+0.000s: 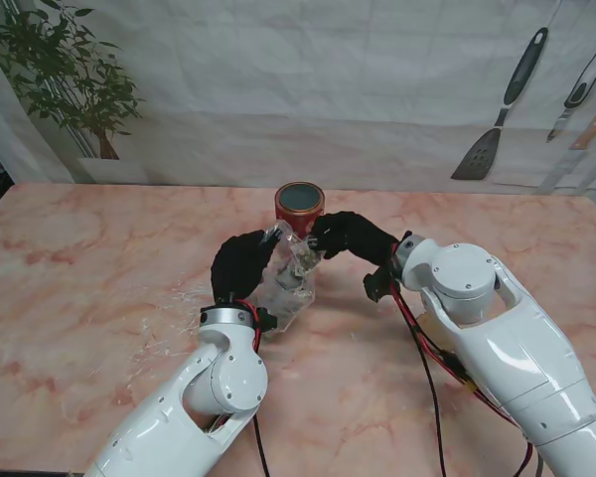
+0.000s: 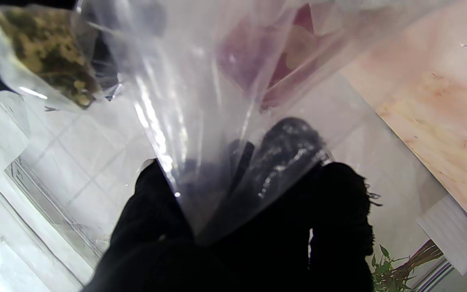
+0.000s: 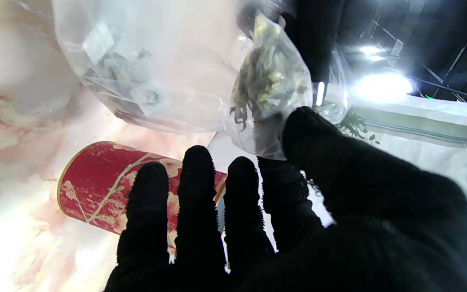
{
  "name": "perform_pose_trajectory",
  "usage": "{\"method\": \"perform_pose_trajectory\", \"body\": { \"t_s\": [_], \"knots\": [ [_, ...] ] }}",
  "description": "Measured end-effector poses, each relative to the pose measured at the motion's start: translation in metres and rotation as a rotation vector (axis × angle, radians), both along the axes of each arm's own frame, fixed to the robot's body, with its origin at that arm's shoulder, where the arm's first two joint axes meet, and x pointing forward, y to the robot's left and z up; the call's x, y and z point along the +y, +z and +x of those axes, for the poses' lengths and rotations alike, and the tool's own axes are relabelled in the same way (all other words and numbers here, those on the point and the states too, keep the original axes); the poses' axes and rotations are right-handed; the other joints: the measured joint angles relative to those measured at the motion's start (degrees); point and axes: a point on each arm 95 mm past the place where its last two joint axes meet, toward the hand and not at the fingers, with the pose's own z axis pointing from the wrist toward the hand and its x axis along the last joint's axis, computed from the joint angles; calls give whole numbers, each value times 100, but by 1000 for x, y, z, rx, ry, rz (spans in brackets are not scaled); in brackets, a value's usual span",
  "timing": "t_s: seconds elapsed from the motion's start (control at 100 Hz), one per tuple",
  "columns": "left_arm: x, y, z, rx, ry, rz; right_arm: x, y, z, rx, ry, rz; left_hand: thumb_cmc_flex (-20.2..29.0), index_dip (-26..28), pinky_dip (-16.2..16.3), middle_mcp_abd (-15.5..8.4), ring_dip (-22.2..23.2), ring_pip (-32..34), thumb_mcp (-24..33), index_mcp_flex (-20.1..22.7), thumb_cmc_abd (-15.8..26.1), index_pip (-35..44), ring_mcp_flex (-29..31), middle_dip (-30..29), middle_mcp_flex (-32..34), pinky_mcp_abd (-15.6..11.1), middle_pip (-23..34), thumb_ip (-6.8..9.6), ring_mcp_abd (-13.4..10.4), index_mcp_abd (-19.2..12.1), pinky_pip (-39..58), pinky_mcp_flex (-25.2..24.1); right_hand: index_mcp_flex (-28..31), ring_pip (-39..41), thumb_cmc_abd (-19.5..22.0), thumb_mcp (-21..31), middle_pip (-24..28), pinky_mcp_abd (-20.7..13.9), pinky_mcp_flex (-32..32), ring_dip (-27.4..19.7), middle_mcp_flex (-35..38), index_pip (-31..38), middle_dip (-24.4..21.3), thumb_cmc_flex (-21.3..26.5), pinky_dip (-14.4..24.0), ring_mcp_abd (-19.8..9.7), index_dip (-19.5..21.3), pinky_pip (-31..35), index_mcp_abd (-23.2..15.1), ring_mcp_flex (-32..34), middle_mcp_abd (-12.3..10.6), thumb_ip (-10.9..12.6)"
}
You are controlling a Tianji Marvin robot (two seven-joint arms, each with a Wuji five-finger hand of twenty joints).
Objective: Insert tea bags into the tea bag box
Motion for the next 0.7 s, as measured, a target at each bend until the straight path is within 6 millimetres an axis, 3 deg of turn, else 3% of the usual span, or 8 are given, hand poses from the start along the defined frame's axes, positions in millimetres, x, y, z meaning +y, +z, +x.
{"method": "perform_pose_trajectory", "body": {
  "t_s": [0.7],
  "knots": [
    [1,-1,1,12,4,7,-10,18,5,-14,-82,86,0,0,0,0,0,0,0,0,1,0,0,-7,-1,0,-5,0,0,0,0,1,0,2,-1,4,0,0,0,0,17,0,0,0,0,55,40,0,74,0,63,0]
  ]
}}
